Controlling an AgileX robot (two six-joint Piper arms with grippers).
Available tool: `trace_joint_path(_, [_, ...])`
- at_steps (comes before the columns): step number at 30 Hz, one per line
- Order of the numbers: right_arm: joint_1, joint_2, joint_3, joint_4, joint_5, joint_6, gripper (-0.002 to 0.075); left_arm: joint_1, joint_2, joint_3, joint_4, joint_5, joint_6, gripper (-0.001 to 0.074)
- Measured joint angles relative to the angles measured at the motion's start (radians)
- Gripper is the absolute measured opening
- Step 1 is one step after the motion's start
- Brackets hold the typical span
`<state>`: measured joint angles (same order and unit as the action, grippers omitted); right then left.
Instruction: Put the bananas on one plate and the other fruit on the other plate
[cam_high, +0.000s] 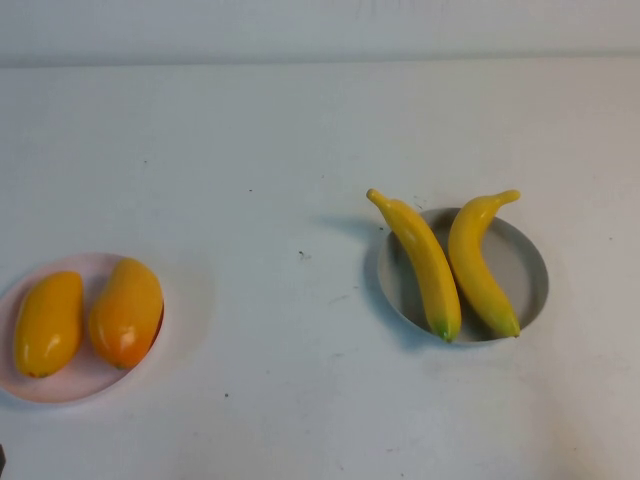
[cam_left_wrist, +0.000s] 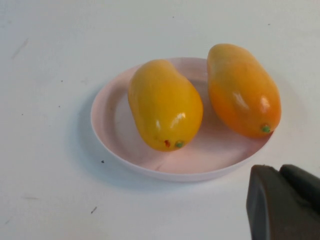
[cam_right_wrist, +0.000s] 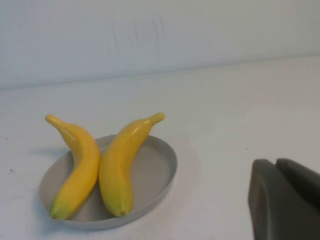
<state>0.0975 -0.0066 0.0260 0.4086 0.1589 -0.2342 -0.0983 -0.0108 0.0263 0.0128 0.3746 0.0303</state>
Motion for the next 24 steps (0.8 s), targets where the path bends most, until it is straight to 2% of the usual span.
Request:
trace_joint_path(6, [0.0,0.0,0.0,0.002,0.0,-0.005,-0.0015,0.0,0.0,0.0,0.0,0.0,0.0,0.0004])
trace_joint_path(14, [0.0,0.0,0.0,-0.032,0.066,-0.107,-0.0015,0.0,0.0,0.0,0.0,0.0,0.0,0.0004])
trace_joint_path(19, [0.0,-0.001,0.0,-0.181,0.177,0.087,-0.0015,0.0,0.0,0.0,0.0,0.0,0.0,0.0004])
trace_joint_path(24, [0.0,-0.001,0.0,-0.21,0.184,0.133,-0.0015,0.0,0.0,0.0,0.0,0.0,0.0,0.0004])
